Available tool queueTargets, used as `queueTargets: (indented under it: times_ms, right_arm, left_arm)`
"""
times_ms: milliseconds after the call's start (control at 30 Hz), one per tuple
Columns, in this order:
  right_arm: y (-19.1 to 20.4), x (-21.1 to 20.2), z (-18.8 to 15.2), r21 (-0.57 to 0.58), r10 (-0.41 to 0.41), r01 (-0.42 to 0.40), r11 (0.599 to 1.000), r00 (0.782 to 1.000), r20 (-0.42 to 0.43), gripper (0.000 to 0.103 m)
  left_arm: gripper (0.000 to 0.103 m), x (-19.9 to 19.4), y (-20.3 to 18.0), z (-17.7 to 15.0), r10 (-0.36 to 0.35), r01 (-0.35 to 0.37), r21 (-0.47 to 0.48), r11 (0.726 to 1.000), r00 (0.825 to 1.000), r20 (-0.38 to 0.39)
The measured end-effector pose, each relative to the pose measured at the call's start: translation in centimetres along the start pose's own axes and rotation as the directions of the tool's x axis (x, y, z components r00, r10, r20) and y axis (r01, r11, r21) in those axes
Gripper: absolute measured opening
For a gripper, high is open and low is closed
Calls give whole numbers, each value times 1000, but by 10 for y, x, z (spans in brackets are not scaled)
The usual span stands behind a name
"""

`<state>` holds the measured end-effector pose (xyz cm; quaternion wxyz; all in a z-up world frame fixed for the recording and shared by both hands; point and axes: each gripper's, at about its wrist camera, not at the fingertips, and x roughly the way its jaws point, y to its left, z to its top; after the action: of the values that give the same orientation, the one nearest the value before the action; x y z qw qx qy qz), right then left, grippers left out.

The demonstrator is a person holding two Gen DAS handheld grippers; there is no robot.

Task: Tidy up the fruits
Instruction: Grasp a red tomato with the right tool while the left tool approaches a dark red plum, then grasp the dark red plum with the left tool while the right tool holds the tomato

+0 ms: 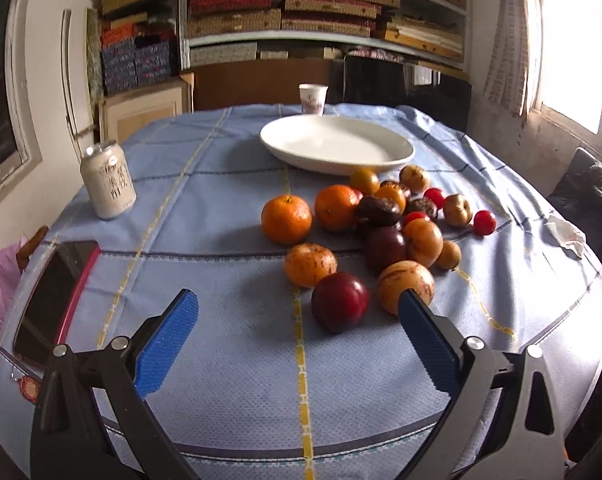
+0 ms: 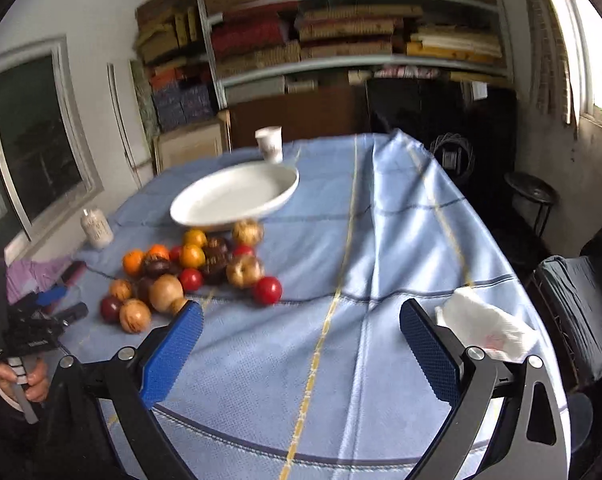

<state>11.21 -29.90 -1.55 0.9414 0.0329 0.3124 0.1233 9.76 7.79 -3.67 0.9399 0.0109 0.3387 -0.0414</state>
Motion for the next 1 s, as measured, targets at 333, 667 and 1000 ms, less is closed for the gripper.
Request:
queueTargets:
  times_ms: [333,667,1000]
  right_arm:
    - [49,113,9,-221,-20,-31,975,974,-226,44]
    - [59,136,10,-299,-109,35,954,965,-237,30]
    - [43,99,9,-55,66,-72,996,992,-110,29]
  left_arm:
    - [98,10,8,0,-33,31,-40,999,998,-45]
    - [98,20,16,2,-71,64,-75,995,993,-99]
    - [80,41,11,8,-61,50,-62,997,982,-179]
